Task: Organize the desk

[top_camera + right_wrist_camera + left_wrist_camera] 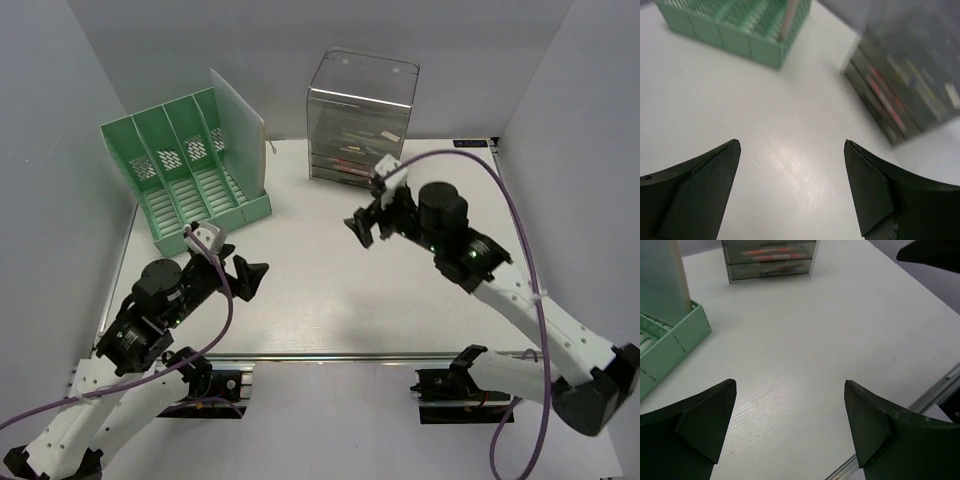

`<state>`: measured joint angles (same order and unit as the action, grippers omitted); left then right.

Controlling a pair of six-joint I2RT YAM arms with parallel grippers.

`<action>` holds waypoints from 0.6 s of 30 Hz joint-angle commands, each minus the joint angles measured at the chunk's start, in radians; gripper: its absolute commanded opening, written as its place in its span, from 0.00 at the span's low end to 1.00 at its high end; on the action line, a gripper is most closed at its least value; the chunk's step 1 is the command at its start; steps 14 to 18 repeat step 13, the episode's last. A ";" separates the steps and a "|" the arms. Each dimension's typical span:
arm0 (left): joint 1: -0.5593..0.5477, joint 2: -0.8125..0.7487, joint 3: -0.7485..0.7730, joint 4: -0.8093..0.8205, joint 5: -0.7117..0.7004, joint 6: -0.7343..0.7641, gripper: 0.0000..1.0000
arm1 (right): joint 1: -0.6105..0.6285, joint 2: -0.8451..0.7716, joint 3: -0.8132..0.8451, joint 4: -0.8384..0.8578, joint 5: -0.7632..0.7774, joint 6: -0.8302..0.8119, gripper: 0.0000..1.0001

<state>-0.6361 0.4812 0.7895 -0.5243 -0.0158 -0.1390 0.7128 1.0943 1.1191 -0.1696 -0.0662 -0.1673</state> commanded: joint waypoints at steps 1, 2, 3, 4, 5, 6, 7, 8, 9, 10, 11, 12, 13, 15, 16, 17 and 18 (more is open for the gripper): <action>0.006 0.017 -0.050 0.043 0.094 0.022 0.98 | -0.027 -0.123 -0.179 -0.073 0.164 -0.012 0.89; 0.006 0.023 -0.091 0.050 0.112 0.045 0.98 | -0.030 -0.182 -0.217 -0.073 0.192 -0.021 0.89; 0.006 0.026 -0.114 0.055 0.122 0.058 0.98 | -0.041 -0.210 -0.254 -0.071 0.215 -0.029 0.89; 0.006 0.030 -0.133 0.055 0.125 0.070 0.98 | -0.045 -0.238 -0.319 -0.065 0.250 -0.025 0.89; 0.006 0.027 -0.151 0.067 0.126 0.065 0.98 | -0.049 -0.275 -0.347 -0.076 0.291 -0.026 0.89; -0.003 0.027 -0.147 0.058 0.132 0.065 0.98 | -0.053 -0.289 -0.373 -0.074 0.314 -0.020 0.89; -0.004 0.022 -0.147 0.066 0.132 0.073 0.98 | -0.055 -0.306 -0.421 -0.071 0.331 -0.015 0.89; -0.004 0.014 -0.148 0.073 0.137 0.072 0.98 | -0.065 -0.339 -0.442 -0.062 0.345 -0.015 0.89; -0.004 -0.007 -0.156 0.075 0.137 0.075 0.98 | -0.072 -0.353 -0.462 -0.039 0.345 -0.014 0.89; -0.004 -0.019 -0.162 0.075 0.125 0.078 0.98 | -0.079 -0.367 -0.484 -0.031 0.344 -0.008 0.89; -0.004 -0.032 -0.170 0.082 0.111 0.073 0.98 | -0.102 -0.385 -0.507 -0.030 0.336 0.018 0.89; -0.004 -0.059 -0.173 0.076 0.094 0.069 0.98 | -0.108 -0.390 -0.516 -0.022 0.336 0.032 0.89; -0.004 -0.076 -0.176 0.081 0.085 0.067 0.98 | -0.121 -0.399 -0.528 -0.010 0.329 0.047 0.89; -0.004 -0.076 -0.176 0.081 0.085 0.067 0.98 | -0.121 -0.399 -0.528 -0.010 0.329 0.047 0.89; -0.004 -0.076 -0.176 0.081 0.085 0.067 0.98 | -0.121 -0.399 -0.528 -0.010 0.329 0.047 0.89; -0.004 -0.076 -0.176 0.081 0.085 0.067 0.98 | -0.121 -0.399 -0.528 -0.010 0.329 0.047 0.89; -0.004 -0.076 -0.176 0.081 0.085 0.067 0.98 | -0.121 -0.399 -0.528 -0.010 0.329 0.047 0.89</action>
